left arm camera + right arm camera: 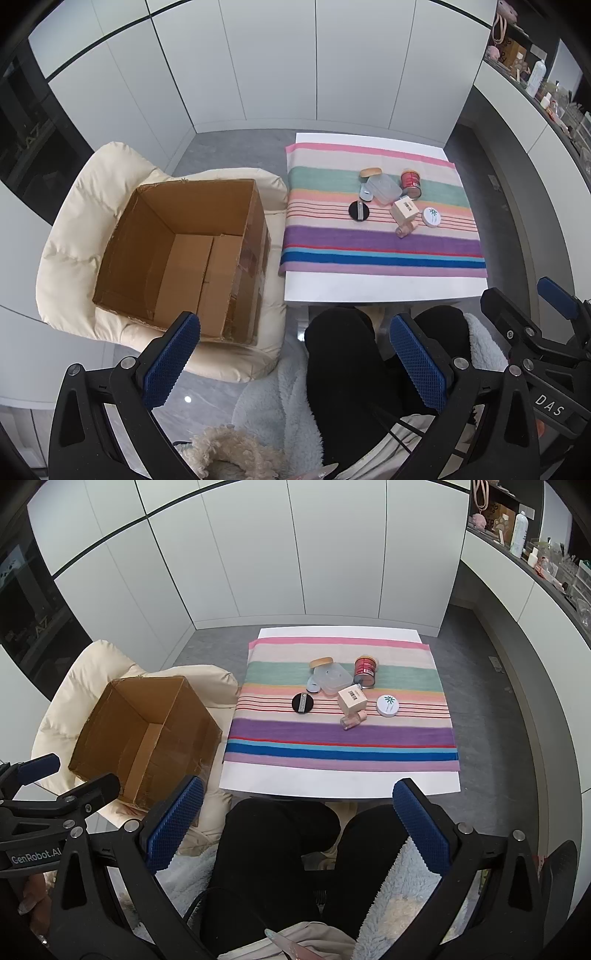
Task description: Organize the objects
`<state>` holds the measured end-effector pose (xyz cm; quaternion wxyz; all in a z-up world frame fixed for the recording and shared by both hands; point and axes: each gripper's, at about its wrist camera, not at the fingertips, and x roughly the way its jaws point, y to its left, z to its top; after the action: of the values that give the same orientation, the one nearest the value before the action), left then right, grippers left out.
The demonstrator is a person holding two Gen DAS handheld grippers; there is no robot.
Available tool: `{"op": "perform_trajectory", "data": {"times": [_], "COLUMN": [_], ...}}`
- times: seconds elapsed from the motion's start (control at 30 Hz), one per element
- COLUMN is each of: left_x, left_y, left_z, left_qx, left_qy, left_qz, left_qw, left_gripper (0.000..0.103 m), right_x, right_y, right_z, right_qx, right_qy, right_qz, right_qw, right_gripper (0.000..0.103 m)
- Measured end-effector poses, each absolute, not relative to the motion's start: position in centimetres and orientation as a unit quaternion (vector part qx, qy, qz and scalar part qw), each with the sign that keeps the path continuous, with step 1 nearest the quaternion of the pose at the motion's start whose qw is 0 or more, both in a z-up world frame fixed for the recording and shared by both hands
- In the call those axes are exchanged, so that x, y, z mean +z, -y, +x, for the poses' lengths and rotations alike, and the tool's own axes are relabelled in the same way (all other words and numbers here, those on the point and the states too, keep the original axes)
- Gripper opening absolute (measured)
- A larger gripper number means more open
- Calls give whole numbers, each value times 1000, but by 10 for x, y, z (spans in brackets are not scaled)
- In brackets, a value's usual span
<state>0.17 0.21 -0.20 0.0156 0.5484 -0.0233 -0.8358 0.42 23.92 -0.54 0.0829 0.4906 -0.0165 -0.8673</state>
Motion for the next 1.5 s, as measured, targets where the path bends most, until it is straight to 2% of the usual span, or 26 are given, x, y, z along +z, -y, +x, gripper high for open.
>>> {"op": "perform_trajectory", "data": {"times": [1.5], "left_x": [-5], "left_y": [-6], "left_z": [2], "left_qx": [-836], "left_qy": [26], "left_qz": [548], "left_qw": [18], "left_gripper": [103], "right_x": [-11], "right_y": [-240], "right_z": [5], "right_qx": [-865], "right_qy": [21], "right_qz": [494], "right_qw": [82], "right_gripper": [103]}}
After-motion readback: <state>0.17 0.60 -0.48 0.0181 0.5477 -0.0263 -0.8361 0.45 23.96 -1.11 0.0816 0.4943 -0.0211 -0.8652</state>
